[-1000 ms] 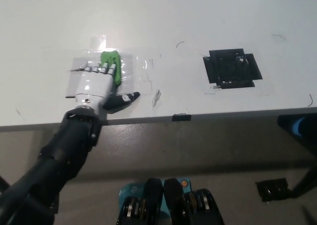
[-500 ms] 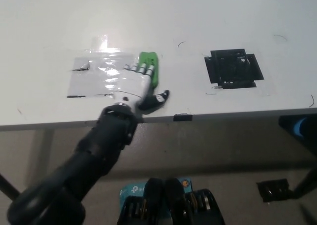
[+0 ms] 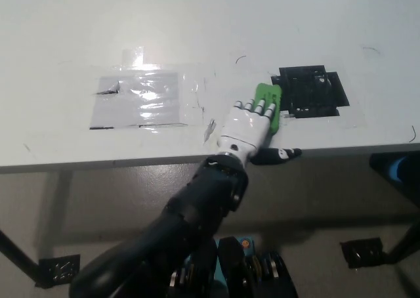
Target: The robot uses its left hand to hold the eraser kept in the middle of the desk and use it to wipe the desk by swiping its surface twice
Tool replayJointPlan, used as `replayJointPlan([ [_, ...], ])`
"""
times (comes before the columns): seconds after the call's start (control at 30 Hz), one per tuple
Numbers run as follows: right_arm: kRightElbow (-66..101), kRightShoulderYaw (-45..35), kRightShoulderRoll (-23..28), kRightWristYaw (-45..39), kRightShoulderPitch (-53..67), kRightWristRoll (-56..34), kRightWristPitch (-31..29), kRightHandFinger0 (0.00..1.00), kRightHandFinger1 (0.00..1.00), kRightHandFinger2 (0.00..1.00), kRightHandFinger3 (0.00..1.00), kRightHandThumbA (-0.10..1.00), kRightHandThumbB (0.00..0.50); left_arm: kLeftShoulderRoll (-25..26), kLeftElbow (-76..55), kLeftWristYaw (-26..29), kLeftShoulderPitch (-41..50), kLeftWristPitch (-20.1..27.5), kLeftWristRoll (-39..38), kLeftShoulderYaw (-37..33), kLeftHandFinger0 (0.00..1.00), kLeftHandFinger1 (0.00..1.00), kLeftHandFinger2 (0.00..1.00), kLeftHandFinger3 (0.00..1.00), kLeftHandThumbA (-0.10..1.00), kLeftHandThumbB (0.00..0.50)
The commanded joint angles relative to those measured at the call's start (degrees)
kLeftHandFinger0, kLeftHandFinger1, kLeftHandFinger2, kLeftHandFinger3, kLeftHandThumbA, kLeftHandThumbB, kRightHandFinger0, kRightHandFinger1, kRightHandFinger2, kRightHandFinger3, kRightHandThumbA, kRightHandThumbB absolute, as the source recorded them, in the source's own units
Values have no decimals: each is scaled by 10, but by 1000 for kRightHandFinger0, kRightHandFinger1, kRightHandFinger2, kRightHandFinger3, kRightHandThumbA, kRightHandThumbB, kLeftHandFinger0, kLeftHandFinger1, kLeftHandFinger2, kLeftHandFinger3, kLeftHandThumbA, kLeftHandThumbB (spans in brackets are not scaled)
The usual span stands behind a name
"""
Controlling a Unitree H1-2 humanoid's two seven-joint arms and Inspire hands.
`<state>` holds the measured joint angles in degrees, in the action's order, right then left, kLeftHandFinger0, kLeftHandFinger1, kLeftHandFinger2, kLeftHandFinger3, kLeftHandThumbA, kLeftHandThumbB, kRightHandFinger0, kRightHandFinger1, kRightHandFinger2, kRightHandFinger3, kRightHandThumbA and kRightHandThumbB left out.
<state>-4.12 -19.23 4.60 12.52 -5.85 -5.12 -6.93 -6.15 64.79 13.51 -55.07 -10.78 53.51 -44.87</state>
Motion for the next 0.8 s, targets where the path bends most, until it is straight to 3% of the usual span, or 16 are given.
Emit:
replayJointPlan([
  [0.0,26,-3,0,17,-22,10,-13,1000,1000,1000,1000,1000,257,-19,57,-120,50,27,-6,-27,1000,1000,1000,1000,1000,500],
  [0.3,18,-5,0,20,-18,4,-22,1000,1000,1000,1000,1000,248,7,52,-123,45,23,-9,-24,1000,1000,1000,1000,1000,500],
  [0.43,17,-5,1,16,-18,-3,-25,1000,1000,1000,1000,1000,267,22,44,-118,47,21,-9,-23,1000,1000,1000,1000,1000,500],
  [0.77,15,-9,5,22,-19,2,-29,1000,1000,1000,1000,1000,264,88,46,-116,46,13,-24,-5,1000,1000,1000,1000,1000,500],
])
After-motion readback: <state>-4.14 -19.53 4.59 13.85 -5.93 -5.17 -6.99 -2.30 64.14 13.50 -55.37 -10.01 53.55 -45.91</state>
